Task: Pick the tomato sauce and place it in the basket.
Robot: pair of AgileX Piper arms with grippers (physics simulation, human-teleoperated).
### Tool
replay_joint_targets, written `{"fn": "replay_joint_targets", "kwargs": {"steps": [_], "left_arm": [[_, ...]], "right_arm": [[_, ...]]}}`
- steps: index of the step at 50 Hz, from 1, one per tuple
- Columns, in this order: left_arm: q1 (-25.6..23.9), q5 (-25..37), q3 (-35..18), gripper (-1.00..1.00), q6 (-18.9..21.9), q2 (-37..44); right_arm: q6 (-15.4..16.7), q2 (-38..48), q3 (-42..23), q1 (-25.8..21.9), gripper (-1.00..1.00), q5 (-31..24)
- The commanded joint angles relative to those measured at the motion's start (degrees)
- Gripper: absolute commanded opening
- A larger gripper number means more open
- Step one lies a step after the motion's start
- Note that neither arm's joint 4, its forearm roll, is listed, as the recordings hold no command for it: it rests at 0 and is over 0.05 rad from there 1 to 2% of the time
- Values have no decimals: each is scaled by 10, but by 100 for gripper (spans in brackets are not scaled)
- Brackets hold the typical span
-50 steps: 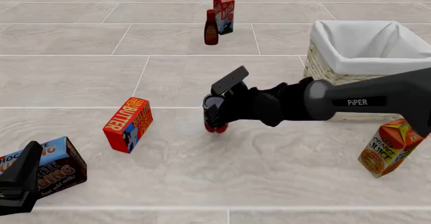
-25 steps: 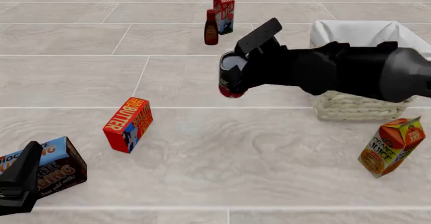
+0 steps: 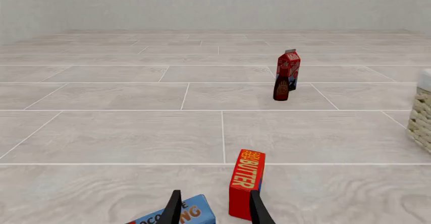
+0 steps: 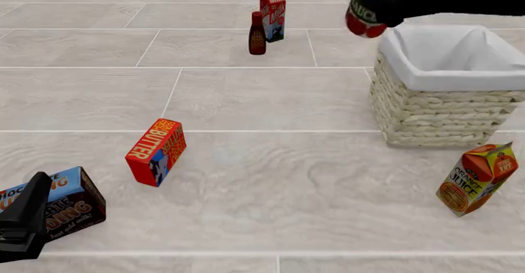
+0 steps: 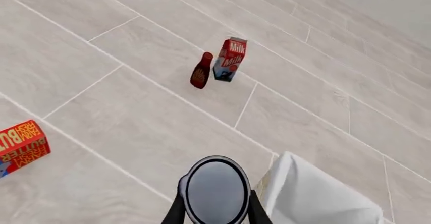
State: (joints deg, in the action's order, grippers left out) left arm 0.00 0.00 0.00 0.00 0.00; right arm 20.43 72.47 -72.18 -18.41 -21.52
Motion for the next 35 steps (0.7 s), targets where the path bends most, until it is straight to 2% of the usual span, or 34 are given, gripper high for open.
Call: {"fn": "replay_joint_targets", "kwargs": {"steps": [1, 16, 35], "left_arm": [[0, 0, 0, 100, 0, 0], [0, 0, 0, 100, 0, 0], [0, 0, 0, 100, 0, 0]], "right_arm": [[-2, -55, -23, 73, -100, -38], [-17, -70, -17, 158, -100, -36], [-38, -45, -16, 227, -100, -13]]}}
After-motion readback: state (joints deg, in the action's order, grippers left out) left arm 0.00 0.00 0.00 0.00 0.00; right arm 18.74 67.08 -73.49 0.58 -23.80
